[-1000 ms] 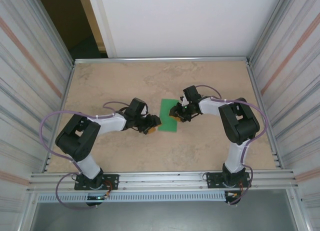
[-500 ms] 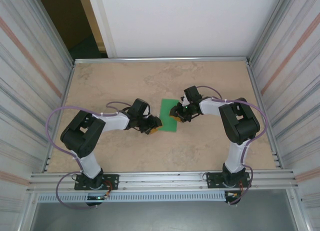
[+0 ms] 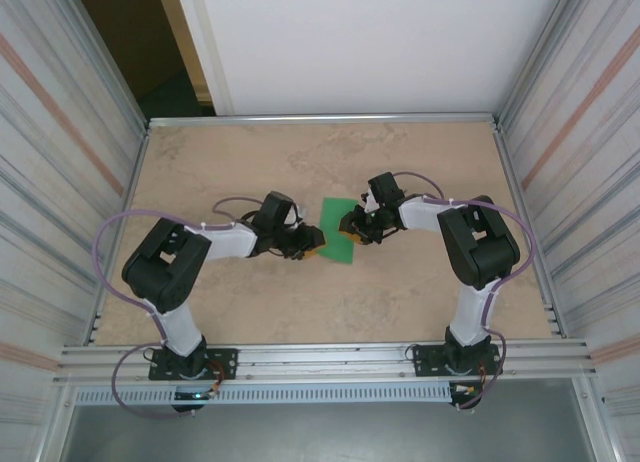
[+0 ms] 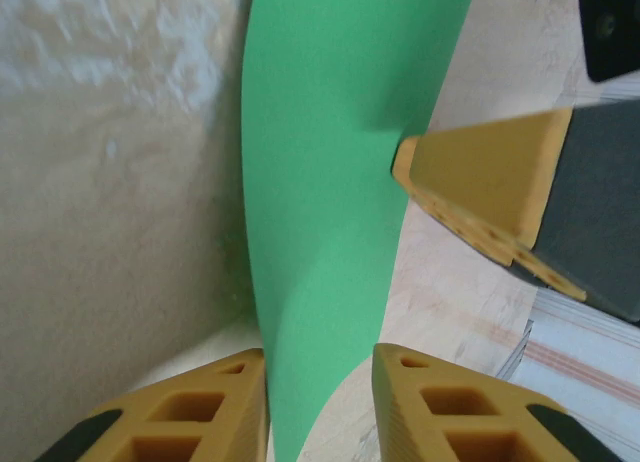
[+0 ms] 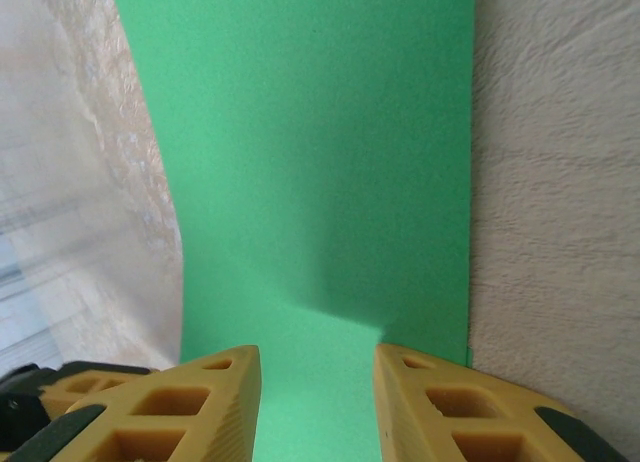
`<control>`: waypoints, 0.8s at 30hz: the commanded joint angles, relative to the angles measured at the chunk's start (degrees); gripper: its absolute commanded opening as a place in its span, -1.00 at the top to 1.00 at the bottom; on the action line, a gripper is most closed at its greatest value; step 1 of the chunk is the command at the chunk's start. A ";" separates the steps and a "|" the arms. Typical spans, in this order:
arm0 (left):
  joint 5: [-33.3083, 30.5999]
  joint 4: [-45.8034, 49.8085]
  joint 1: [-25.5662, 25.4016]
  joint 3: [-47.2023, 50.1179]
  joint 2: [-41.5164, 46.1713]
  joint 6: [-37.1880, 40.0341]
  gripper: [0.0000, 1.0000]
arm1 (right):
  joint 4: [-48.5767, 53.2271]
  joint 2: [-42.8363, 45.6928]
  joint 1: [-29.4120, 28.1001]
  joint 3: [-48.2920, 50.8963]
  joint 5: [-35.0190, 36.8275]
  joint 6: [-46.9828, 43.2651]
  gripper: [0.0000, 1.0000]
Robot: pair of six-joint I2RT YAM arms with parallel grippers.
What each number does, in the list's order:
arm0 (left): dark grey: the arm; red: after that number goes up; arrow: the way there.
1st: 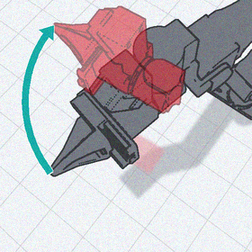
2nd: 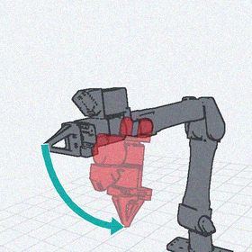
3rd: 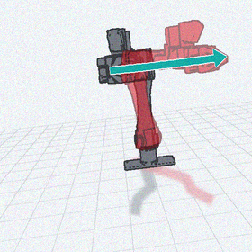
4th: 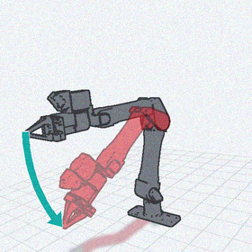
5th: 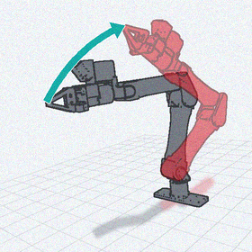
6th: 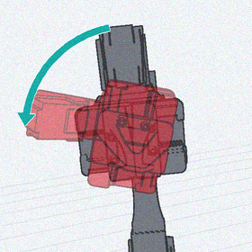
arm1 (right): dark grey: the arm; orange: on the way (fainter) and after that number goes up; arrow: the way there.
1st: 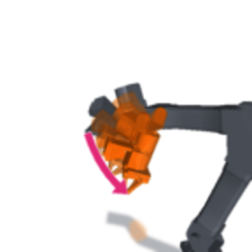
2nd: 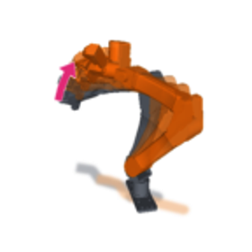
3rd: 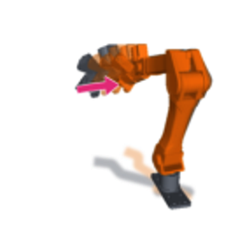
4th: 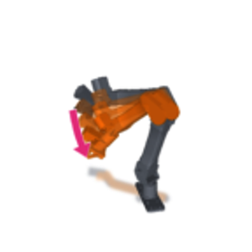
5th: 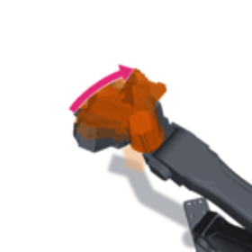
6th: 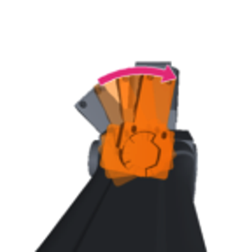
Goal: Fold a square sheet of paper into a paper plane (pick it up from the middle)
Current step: Third fold the triangle at the center of the table.
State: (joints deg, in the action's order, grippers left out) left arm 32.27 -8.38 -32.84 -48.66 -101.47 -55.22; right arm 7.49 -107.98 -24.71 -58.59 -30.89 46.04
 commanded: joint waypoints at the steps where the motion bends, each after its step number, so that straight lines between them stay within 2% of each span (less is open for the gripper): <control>1: 1.43 1.33 0.52 -3.40 -2.56 1.87 0.43 | 3.72 -1.99 -0.14 2.16 2.50 0.49 0.31; 7: 1.65 4.99 0.58 -6.84 -5.47 1.54 0.55 | 3.76 -1.68 -0.15 2.42 2.67 0.45 0.34; 24: 3.94 8.12 2.88 -13.58 -10.82 5.66 0.67 | 3.15 -1.55 -0.05 2.77 2.94 -0.52 0.30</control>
State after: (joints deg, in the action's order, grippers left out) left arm 34.39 -2.72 -30.68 -60.10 -111.09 -52.29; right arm 6.44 -107.96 -24.71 -58.06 -31.14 46.02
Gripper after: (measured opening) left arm 0.170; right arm 0.348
